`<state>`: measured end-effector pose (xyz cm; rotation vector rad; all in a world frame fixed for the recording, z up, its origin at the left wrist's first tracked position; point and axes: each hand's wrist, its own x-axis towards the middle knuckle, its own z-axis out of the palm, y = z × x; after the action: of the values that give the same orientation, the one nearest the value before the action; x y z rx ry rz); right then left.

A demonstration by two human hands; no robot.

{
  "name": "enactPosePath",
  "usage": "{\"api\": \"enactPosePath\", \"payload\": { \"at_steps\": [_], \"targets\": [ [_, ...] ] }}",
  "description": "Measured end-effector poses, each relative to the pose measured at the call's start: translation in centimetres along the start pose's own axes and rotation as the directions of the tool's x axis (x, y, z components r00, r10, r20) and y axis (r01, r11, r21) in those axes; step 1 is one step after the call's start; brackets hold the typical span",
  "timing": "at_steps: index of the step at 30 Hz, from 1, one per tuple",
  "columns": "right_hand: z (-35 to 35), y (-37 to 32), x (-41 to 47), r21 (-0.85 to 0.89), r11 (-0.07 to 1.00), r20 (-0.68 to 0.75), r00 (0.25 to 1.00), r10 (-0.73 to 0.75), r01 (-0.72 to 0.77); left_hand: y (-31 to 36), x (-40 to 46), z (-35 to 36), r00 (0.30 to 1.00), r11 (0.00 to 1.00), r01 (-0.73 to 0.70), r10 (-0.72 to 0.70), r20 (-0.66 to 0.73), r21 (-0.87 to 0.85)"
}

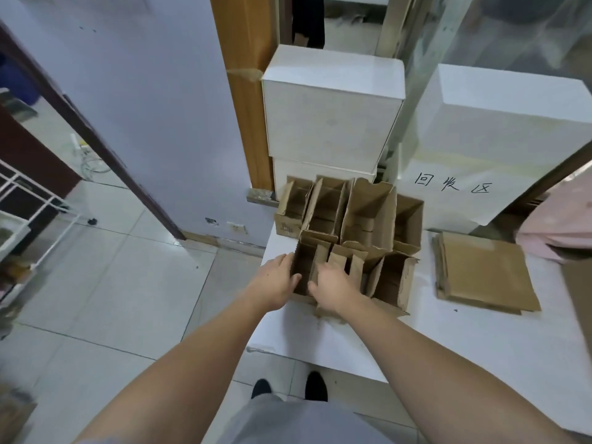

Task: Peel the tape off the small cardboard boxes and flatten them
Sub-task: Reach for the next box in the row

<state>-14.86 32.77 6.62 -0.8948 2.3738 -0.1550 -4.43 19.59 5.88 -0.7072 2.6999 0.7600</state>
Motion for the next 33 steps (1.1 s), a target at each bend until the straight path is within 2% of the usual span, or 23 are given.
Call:
{"api": "enactPosePath", "payload": {
  "at_steps": [2,7,11,16,20,23,28,30,33],
  "targets": [
    [1.0,-0.2,0.6,-0.053,0.998,-0.005,1.000,0.027,-0.028,-0.2,0.8,0.6,1.000,0.999,-0.007,0.008,0.021,-0.036],
    [2.4,-0.9,1.6,-0.078,0.994,0.002,0.997,0.076,-0.075,-0.5,2.1,1.7,0.987,0.968,0.140,-0.119,0.110,-0.207],
    [2.5,-2.0,1.6,-0.080,0.993,0.013,0.996,0.085,-0.084,-1.9,2.0,1.8,0.989,0.938,0.077,-0.030,0.142,-0.339],
    [3.2,-3.8,1.8,-0.065,0.997,0.042,0.998,0.044,-0.041,-3.9,1.0,1.6,0.993,0.941,0.039,0.000,0.116,-0.337],
    [3.5,-5.3,2.0,0.023,1.000,0.089,0.996,0.010,-0.012,-5.8,-0.1,0.9,0.993,0.930,-0.004,0.048,0.110,-0.369],
    [4.0,-5.7,2.4,0.117,0.993,0.127,0.992,-0.005,-0.010,-6.6,-0.9,-0.1,0.992,0.876,-0.002,0.062,0.109,-0.482],
    [5.6,-5.3,2.7,0.326,0.945,0.171,0.985,-0.020,-0.037,-7.8,-1.4,-0.2,0.961,0.798,0.084,0.094,0.260,-0.597],
    [6.4,-5.4,2.9,0.380,0.916,0.163,0.984,0.067,-0.125,-8.4,-1.4,0.0,0.942,0.808,0.081,0.129,0.309,-0.584],
    [6.9,-5.6,2.6,0.317,0.942,0.090,0.992,0.089,-0.114,-9.5,-1.1,0.5,0.936,0.913,-0.002,0.145,0.322,-0.408]
  ]
}}
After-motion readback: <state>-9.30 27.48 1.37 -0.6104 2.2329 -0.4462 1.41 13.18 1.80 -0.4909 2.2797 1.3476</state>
